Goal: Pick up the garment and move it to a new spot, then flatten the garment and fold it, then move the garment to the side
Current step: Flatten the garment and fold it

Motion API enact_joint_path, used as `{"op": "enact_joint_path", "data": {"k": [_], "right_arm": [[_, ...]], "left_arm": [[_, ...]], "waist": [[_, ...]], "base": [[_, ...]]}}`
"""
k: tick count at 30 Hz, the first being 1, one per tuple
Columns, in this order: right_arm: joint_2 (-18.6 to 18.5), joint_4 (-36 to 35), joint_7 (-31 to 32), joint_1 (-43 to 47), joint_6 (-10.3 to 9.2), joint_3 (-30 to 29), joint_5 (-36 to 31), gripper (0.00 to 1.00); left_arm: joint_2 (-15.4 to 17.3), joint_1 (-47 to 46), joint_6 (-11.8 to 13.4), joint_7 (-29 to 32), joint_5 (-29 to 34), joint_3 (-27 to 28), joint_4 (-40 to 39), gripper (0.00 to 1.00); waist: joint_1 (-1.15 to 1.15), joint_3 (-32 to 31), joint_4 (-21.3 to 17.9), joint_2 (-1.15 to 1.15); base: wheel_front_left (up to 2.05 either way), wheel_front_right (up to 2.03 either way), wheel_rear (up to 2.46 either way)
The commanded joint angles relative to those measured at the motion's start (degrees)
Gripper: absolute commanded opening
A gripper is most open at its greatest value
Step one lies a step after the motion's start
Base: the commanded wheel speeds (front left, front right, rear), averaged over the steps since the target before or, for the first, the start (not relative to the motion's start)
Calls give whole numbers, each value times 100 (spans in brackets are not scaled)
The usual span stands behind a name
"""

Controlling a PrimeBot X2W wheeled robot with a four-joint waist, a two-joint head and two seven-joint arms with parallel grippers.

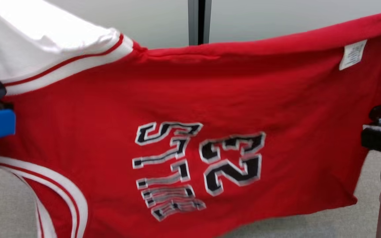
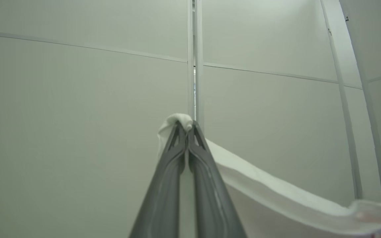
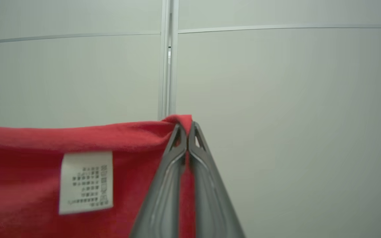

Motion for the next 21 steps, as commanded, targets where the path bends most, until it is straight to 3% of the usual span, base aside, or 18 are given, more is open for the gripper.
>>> {"op": "enact_joint_path", "data": {"k": [1, 11, 17, 21], "right_arm": [[-8, 0, 124, -115, 1, -19, 25, 0], [-2, 1173, 574, -1505, 1, 353, 62, 0], [-5, 2797, 460, -3352, 1, 460, -298, 0], [-13, 4020, 243, -4329, 1, 382, -946, 0]], "left_arm": [[-17, -186, -38, 70, 4, -112, 142, 0], [-111, -1784, -397, 348, 180, -650, 1548, 0], [-284, -3560, -583, 187, 720, -972, 2829, 0], [-591, -4418, -630, -143, 935, -1119, 3741, 0]], "waist": [[1, 144, 40, 0], [1, 1071, -79, 0], [1, 1633, -43, 0], [1, 1908, 72, 0]], "base": [[0, 0, 0], [0, 0, 0], [0, 0, 0], [0, 0, 0]]}}
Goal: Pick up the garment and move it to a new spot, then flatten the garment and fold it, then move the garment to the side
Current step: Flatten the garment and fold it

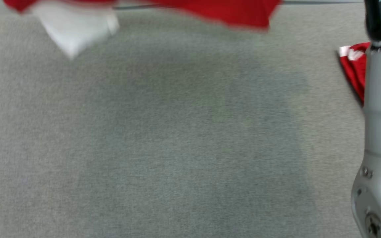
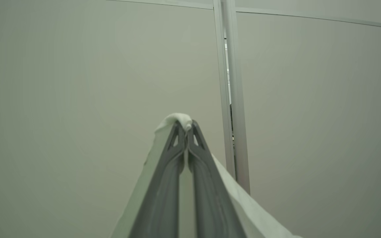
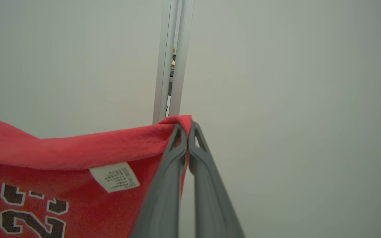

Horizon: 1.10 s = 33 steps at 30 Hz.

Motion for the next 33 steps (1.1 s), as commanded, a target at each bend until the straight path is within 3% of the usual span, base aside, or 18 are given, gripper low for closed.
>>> {"op": "enact_joint_path", "data": {"k": [1, 4, 8, 19, 25, 33], "right_arm": [[-18, 107, -55, -100, -1, -58, -46, 0], [-12, 1029, -377, -577, -1, -475, -436, 0], [-12, 1609, -652, -693, -1, -658, -632, 0], [-15, 3226, -1781, -243, -1, -671, -439, 0], [-15, 3344, -1899, 209, -1, -498, 88, 0], [-15, 2454, -1903, 1386, -1, 66, 1345, 0]], "left_arm": [[-61, -49, -21, -58, 39, -34, 84, 0], [-441, -220, -73, -404, -10, -173, 755, 0], [-657, -9, -135, -685, -62, -245, 1101, 0], [-897, 1715, -364, -1769, -349, -330, 1325, 0], [-872, 2716, -343, -2024, -543, -153, 982, 0], [-805, 4012, -168, -2115, -673, 134, 101, 0]], "waist": [[-2, 144, 148, 0], [-2, 447, 352, 0], [-2, 695, 447, 0], [-2, 1237, 426, 0], [-2, 1153, 354, 0], [-2, 613, 286, 0]], "base": [[0, 0, 0], [0, 0, 0], [0, 0, 0], [0, 0, 0], [0, 0, 0], [0, 0, 0]]}}
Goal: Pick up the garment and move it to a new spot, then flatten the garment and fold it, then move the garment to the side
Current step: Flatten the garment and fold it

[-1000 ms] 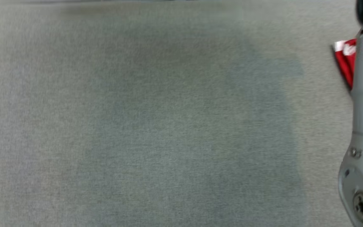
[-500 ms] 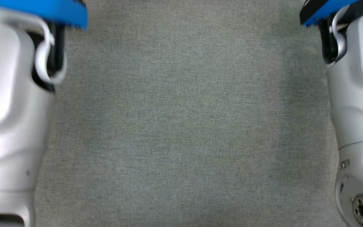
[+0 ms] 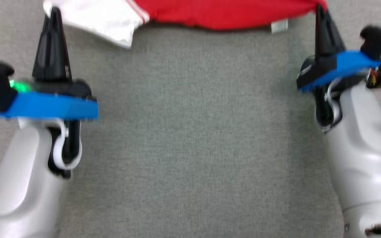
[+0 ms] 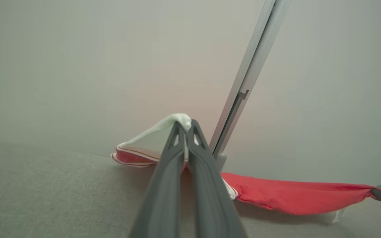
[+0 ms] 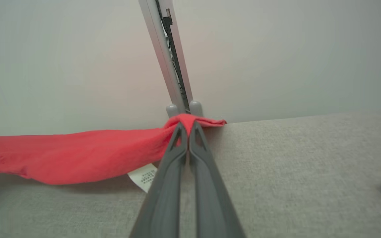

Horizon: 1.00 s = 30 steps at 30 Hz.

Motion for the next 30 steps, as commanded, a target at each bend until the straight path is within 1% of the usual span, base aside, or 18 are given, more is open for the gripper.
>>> {"op": "enact_joint_path", "data": {"k": [1, 4, 6, 10, 14, 19, 22, 25, 27, 29, 30], "right_arm": [[-15, -131, -31, 183, 1, 53, 5, 0], [-16, -510, -31, 755, 1, 191, 161, 0], [-15, -770, -31, 1127, 1, 272, 244, 0], [-15, -1343, -16, 1940, 1, 334, 313, 0], [-15, -2104, 294, 2817, 1, 326, 330, 0], [-15, -3392, 901, 4025, 1, 144, 285, 0], [-15, -4141, 1351, 4741, 1, 63, 341, 0], [-15, -4714, 1763, 5290, 1, 37, 393, 0], [-15, -4866, 1970, 5538, 1, 50, 514, 0], [-15, -4861, 2114, 5660, 1, 50, 437, 0], [-15, -4807, 2190, 5702, 1, 56, 278, 0]], "left_arm": [[62, 145, 36, -30, -11, 46, -126, 0], [101, 679, 116, -31, -61, 111, -575, 0], [185, 1069, 194, 11, -79, 136, -923, 0], [351, 1991, 463, 241, -113, 146, -1769, 0], [523, 2929, 786, 496, -108, 170, -2578, 0], [711, 3916, 1123, 755, -48, 170, -3332, 0], [769, 4351, 1255, 880, -69, 112, -3612, 0], [778, 4699, 1312, 1017, -188, 62, -3749, 0], [814, 4848, 1291, 1096, -233, 17, -3693, 0], [776, 4925, 1258, 1161, -333, -51, -3577, 0], [772, 4944, 1240, 1198, -370, -90, -3506, 0]], "waist": [[0, -170, -99, 0], [0, -505, -131, 0], [0, -749, -156, 0], [0, -1242, -193, 0], [0, -1692, -192, 0], [0, -2105, -107, 0], [0, -2268, -43, 0], [0, -2339, -20, 0], [0, -2365, -10, 0], [0, -2366, 3, 0], [0, -2370, 9, 0]], "base": [[0, 0, 0], [0, 0, 0], [0, 0, 0], [0, 0, 0], [0, 0, 0], [0, 0, 0], [0, 0, 0], [0, 0, 0], [0, 0, 0], [0, 0, 0], [0, 0, 0]]}}
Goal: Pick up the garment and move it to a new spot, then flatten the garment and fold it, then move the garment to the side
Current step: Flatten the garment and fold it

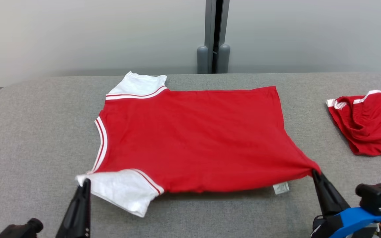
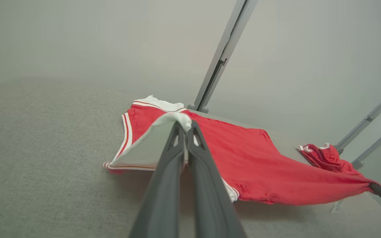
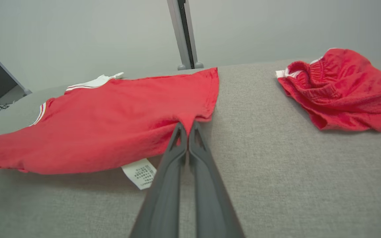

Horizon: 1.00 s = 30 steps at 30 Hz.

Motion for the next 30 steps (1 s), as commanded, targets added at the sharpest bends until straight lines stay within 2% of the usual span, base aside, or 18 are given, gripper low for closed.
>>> {"op": "enact_joint_path", "data": {"k": [1, 7, 15, 22, 30], "right_arm": [[-12, 59, 62, 80, 1, 22, -117, 0], [-12, 690, 329, -54, 1, 17, 131, 0], [-12, 1574, 369, -551, 1, 41, 650, 0], [-13, 2223, 119, -1285, 1, 117, 1017, 0], [-12, 2970, -330, -2080, 1, 47, 1051, 0]], "left_arm": [[-20, 48, -41, 59, -61, -45, 107, 0], [-143, -333, -297, 171, -265, -228, 882, 0], [-522, -1319, -772, -67, -446, -323, 2057, 0], [-839, -2508, -1142, -409, -515, -234, 3100, 0], [-992, -3453, -1363, -645, -533, -148, 4212, 0]], "waist": [[1, 0, 9, 0], [1, 24, 44, 0], [1, 113, 70, 0], [1, 199, 54, 0], [1, 357, -37, 0]], "base": [[0, 0, 0], [0, 0, 0], [0, 0, 0], [0, 0, 0], [0, 0, 0]]}}
